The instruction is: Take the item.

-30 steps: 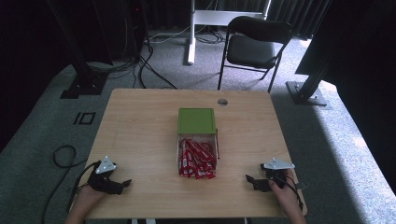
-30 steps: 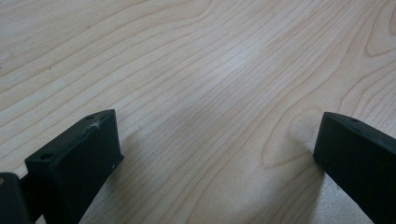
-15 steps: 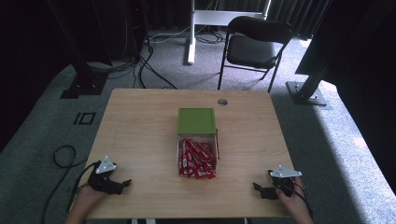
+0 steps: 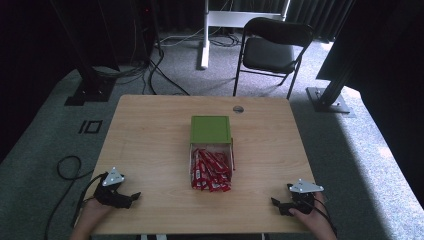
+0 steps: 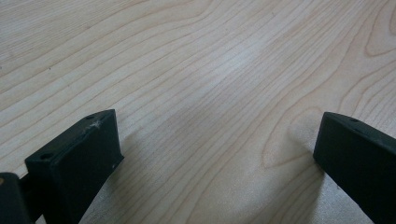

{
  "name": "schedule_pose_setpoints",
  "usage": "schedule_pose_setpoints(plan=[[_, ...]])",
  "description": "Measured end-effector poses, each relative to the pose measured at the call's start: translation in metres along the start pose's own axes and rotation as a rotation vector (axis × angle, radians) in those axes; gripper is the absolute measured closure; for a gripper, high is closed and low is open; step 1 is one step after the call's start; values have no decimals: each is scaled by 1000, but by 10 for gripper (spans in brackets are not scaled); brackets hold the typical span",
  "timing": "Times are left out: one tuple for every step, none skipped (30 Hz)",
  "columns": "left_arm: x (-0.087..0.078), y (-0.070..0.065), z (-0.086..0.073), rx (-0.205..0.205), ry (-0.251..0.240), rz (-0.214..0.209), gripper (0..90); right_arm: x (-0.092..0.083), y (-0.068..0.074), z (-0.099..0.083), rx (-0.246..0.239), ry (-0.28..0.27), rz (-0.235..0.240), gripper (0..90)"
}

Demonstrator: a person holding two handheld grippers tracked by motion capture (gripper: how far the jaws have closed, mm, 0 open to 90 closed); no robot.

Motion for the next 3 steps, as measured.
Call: schedule_pose_setpoints(plan=[[0, 0, 0, 0, 0, 0, 15, 0, 0, 0, 0, 0, 0, 120], [0, 0, 0, 0, 0, 0, 15, 0, 0, 0, 0, 0, 0, 120], [0, 0, 0, -1, 0, 0, 15, 0, 0, 0, 1, 0, 0, 120]])
Point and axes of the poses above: each handheld gripper's, and its own axes: x roughly forward along the jaws, z roughly out of its top, y roughly to its left, the point moved 5 cm from there along x, roughly forward along the jaws, and after that the axes turned 8 degrees about z, right-handed, at the moved point
